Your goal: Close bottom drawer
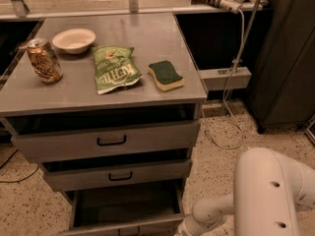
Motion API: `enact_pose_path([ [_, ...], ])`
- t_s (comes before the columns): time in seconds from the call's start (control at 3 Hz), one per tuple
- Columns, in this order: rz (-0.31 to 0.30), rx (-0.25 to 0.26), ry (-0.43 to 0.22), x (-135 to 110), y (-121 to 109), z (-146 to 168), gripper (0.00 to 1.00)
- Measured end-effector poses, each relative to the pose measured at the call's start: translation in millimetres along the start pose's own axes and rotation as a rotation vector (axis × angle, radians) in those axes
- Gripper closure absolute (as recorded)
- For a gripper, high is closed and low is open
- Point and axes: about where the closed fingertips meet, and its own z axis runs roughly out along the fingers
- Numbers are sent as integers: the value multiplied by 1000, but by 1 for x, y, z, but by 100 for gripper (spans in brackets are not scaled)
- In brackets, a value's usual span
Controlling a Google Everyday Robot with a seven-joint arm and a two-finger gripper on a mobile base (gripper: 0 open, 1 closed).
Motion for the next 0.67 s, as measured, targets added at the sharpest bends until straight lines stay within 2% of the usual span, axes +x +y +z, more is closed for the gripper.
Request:
enact_pose_path([
  [0.33, -24, 43, -13, -13, 3, -6, 100],
  [0.67, -48, 85, -29, -27, 3, -14, 100],
])
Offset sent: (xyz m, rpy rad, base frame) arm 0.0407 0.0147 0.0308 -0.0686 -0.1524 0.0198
